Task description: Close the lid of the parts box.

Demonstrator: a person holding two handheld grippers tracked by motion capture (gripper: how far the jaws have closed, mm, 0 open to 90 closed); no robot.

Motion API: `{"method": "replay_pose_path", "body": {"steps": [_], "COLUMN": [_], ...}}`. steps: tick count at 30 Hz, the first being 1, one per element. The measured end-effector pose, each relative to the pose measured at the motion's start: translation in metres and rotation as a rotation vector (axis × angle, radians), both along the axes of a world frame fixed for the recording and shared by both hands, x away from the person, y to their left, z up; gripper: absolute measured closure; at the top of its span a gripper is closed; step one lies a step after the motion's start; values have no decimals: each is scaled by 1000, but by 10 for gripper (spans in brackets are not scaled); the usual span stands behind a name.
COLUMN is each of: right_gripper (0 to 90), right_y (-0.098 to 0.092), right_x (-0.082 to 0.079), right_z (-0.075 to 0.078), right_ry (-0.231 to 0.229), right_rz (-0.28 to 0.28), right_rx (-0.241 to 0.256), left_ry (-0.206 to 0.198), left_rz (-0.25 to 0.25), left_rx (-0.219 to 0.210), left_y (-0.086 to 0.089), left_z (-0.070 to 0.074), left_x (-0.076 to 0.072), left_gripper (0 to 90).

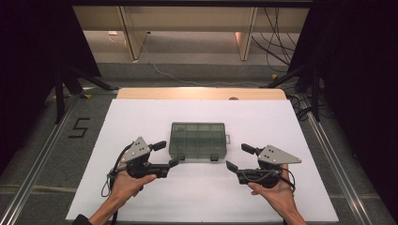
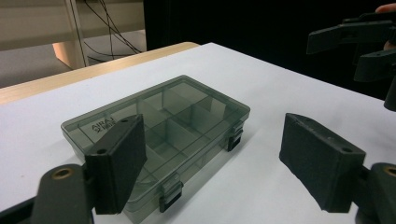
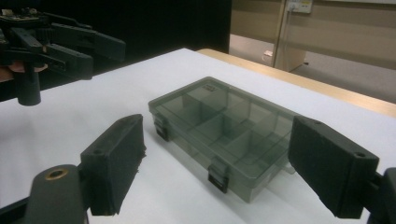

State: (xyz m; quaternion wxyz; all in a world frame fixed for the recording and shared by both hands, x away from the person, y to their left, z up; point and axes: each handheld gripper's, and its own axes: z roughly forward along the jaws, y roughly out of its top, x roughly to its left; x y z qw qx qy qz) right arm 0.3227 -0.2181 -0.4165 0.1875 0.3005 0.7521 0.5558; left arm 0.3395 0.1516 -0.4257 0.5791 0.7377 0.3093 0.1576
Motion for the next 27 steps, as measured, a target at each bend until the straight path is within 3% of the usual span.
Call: {"method": "replay_pose_path", "body": {"steps": [15, 27], "right_gripper": [170, 167], "right_y": [2, 1], "right_x": [-20, -29], "right_z": [0, -2], "right_ry": [-27, -31], "right_rz": [1, 7], "right_rx": [15, 12], "left_ry": [-24, -20], "left_rz": [-3, -13], "left_rx": [-2, -7], "left_y": [3, 3], "left_z": [0, -2], "left_x": [-17, -27], "left_gripper": [219, 216]}}
